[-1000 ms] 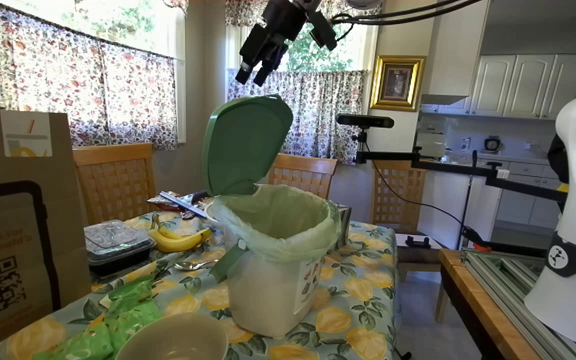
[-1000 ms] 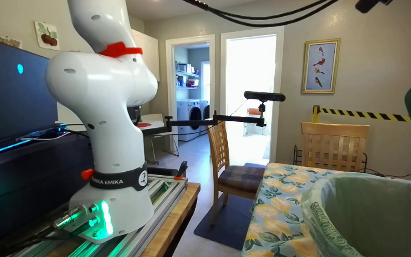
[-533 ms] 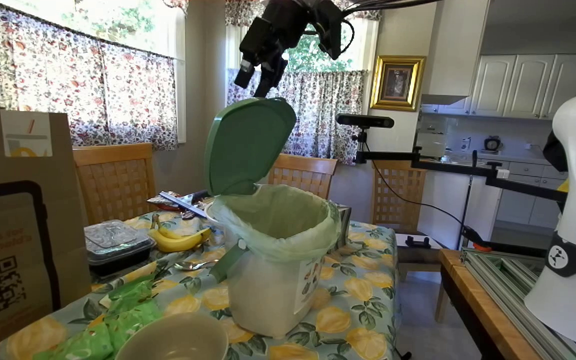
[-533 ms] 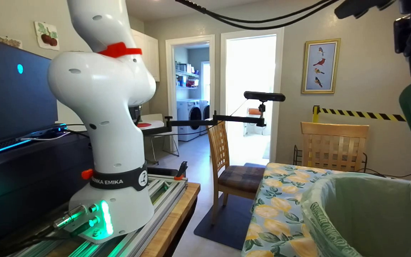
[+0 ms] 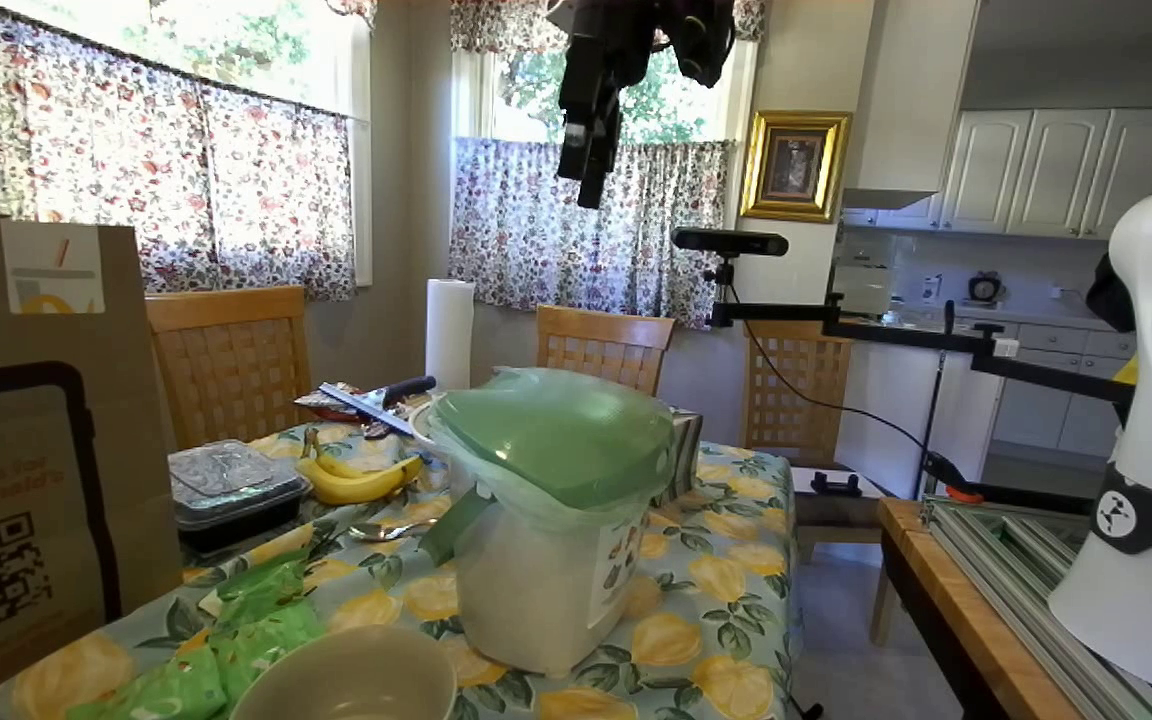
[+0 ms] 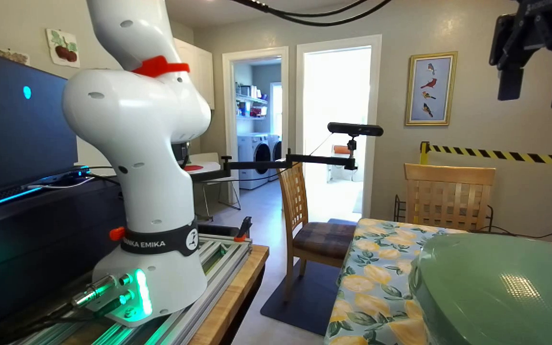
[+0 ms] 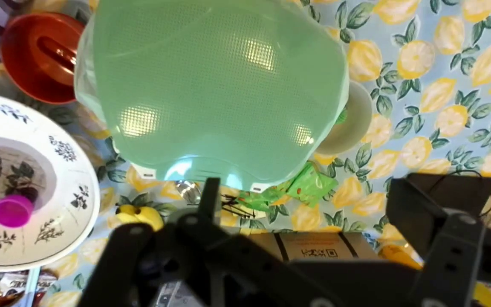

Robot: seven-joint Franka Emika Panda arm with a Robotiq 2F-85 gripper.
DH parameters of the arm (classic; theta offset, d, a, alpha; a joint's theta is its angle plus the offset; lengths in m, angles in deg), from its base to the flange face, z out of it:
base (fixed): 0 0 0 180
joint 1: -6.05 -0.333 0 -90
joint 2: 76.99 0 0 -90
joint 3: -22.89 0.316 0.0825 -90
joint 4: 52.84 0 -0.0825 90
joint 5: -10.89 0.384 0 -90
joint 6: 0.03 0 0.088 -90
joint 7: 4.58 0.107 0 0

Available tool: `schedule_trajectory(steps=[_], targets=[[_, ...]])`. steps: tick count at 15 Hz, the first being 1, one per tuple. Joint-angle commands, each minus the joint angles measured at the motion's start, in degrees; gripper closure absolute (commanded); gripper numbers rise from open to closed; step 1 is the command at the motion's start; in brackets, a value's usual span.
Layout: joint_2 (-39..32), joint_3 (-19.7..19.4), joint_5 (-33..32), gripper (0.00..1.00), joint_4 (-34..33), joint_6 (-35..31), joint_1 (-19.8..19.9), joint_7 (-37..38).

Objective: Close the bin.

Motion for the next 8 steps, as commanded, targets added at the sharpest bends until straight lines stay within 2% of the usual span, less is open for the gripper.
schedule_trajectory(steps=[1,5,6,7,8], targets=[[2.1,0.8,-1.9,0.00,-0.7,4.4,-0.1,1.8],[8.0,3.3,-6.2,0.00,2.2,7.4,-0.7,5.1],[8.5,3.5,-6.8,0.00,1.7,10.5,-1.0,4.0],[5.4,2.8,-5.1,0.00,-0.1,7.8,-0.7,3.5],[6.4,3.2,-5.6,0.00,-0.1,9.5,-1.0,3.7]])
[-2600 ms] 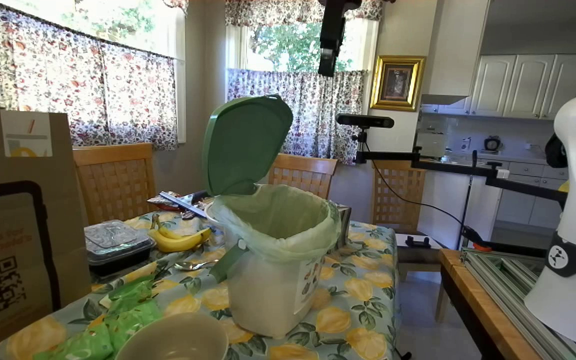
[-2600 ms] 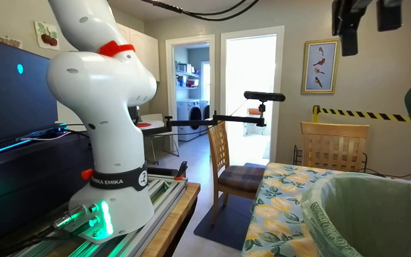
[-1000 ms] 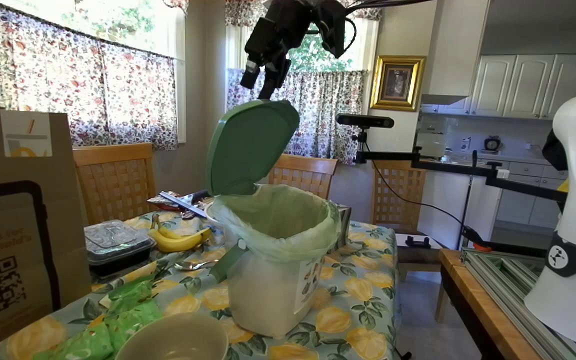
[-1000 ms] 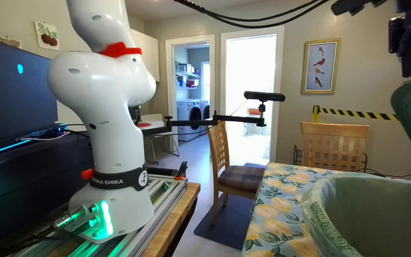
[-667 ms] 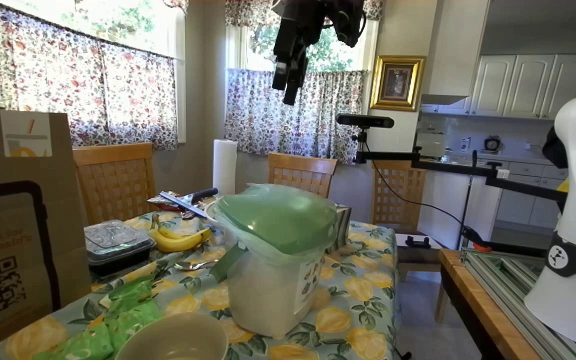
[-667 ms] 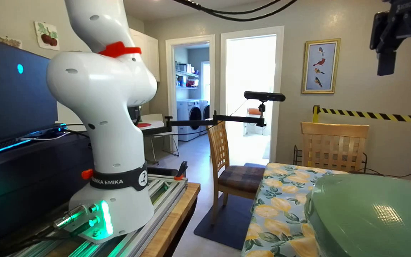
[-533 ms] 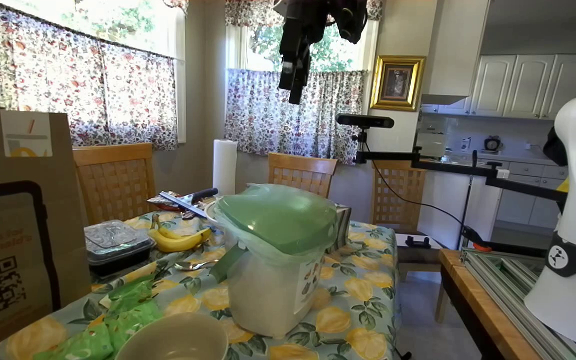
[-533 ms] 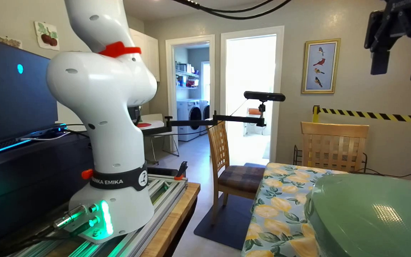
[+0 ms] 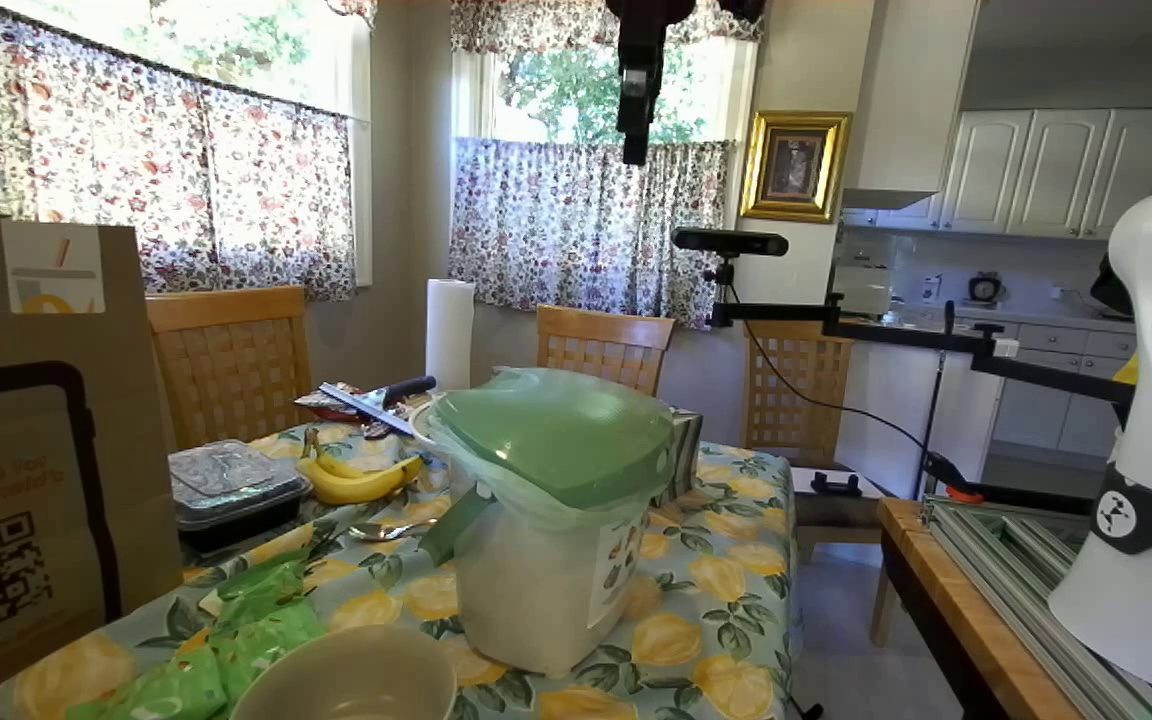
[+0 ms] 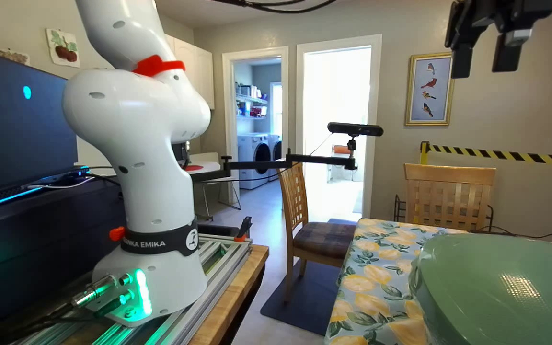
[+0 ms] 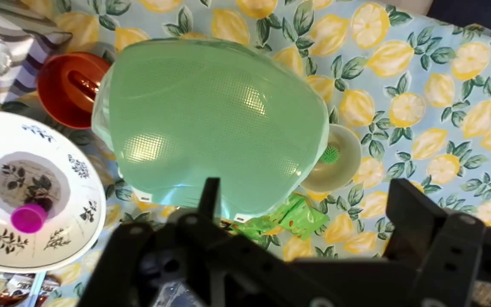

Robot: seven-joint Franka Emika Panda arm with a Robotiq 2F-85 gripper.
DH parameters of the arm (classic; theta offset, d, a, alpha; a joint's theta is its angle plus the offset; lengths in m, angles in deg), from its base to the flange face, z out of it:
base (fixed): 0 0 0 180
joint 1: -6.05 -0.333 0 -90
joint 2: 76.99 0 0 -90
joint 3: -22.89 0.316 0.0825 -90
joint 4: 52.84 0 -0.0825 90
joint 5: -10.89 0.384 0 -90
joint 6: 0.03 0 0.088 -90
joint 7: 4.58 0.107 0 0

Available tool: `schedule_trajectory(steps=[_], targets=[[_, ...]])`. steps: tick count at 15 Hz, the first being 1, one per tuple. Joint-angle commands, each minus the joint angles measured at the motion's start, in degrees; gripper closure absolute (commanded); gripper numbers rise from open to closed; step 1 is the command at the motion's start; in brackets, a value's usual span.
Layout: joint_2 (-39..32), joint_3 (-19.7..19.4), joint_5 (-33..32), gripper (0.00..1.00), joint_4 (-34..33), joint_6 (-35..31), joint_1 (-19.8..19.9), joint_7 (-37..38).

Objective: Close the bin.

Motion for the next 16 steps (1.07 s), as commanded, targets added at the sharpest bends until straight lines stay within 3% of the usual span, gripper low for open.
schedule_trajectory(steps=[1,4,16], targets=[[0.3,-0.5,0.0,0.00,-0.1,0.4,-0.5,0.4],[0.3,-0.2,-2.3,0.00,0.5,0.0,0.2,2.7],[0.1,-0.5,-1.7,0.00,0.0,0.4,-0.3,2.1]])
